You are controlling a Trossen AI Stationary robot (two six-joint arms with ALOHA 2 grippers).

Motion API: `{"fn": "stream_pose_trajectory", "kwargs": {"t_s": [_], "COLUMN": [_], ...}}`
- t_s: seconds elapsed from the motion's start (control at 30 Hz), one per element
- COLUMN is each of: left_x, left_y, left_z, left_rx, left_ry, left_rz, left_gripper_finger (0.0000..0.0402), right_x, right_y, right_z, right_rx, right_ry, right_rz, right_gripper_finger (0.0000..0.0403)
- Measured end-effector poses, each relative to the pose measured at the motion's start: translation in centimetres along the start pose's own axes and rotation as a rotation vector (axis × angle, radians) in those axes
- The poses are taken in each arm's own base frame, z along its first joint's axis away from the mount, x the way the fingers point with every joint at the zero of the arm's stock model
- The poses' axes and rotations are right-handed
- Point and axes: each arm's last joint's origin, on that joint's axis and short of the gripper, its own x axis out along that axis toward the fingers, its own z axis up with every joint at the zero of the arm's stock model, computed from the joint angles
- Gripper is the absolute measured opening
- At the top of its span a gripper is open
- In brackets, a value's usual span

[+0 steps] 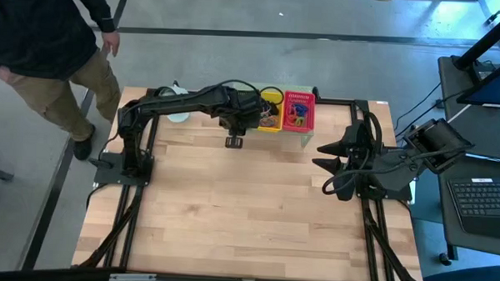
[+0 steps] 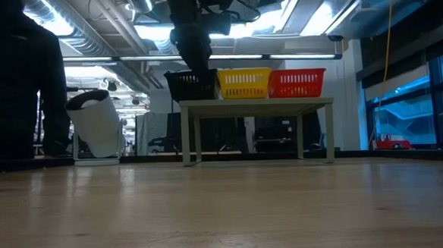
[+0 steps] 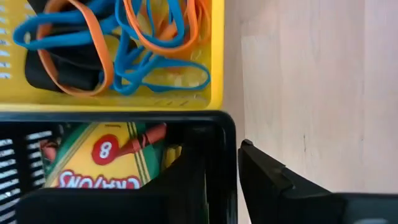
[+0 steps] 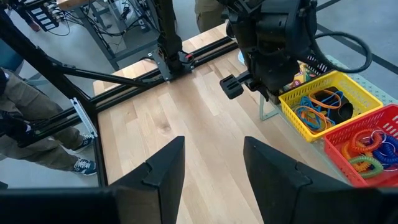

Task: Pick & Place Office Desk Supplies
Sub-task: Put the black bin on the shelf

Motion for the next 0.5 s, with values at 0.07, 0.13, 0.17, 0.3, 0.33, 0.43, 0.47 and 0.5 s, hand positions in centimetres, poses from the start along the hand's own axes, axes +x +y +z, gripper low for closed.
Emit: {"fn": "stream_pose_trajectory", "kwargs": {"t_s": [0.07,0.13,0.17,0.3,0.33,0.43,0.47,0.5], "left_x": [-0.5,-0.9,-1.1,-1.7,-1.9,-3.0,-3.5,-4.2], "left_y": [0.2,0.3,0.3,0.3,0.3,0.3,0.3,0.4], "left_z": [0.1,0.3,0.4,0.4,0.3,0.2,0.2,0.2], "left_rx": [-0.001,-0.003,-0.003,-0.002,-0.005,-0.009,-0.013,-0.018], "left_ry": [-0.012,-0.032,-0.037,-0.030,-0.025,-0.004,-0.003,-0.009], "left_rz": [-0.007,-0.018,-0.016,-0.044,-0.047,-0.066,-0.076,-0.089], "left_gripper_finger": [0.0100,0.0109,0.0114,0.0132,0.0137,0.0149,0.0153,0.0156], "right_x": [0.0,0.0,0.0,0.0,0.0,0.0,0.0,-0.1], "right_y": [0.0,0.0,0.0,0.0,0.0,0.0,-0.1,-0.2], "right_z": [0.0,0.0,0.0,0.0,0.0,0.0,0.1,0.1], "right_rx": [0.000,0.000,0.000,0.000,0.000,-0.008,-0.008,-0.010], "right_ry": [0.000,0.000,0.000,0.000,0.000,-0.014,-0.030,-0.046], "right_rz": [0.000,0.000,0.000,0.000,0.000,-0.013,-0.028,-0.041], "right_gripper_finger": [0.0164,0.0164,0.0164,0.0164,0.0164,0.0164,0.0164,0.0164]}}
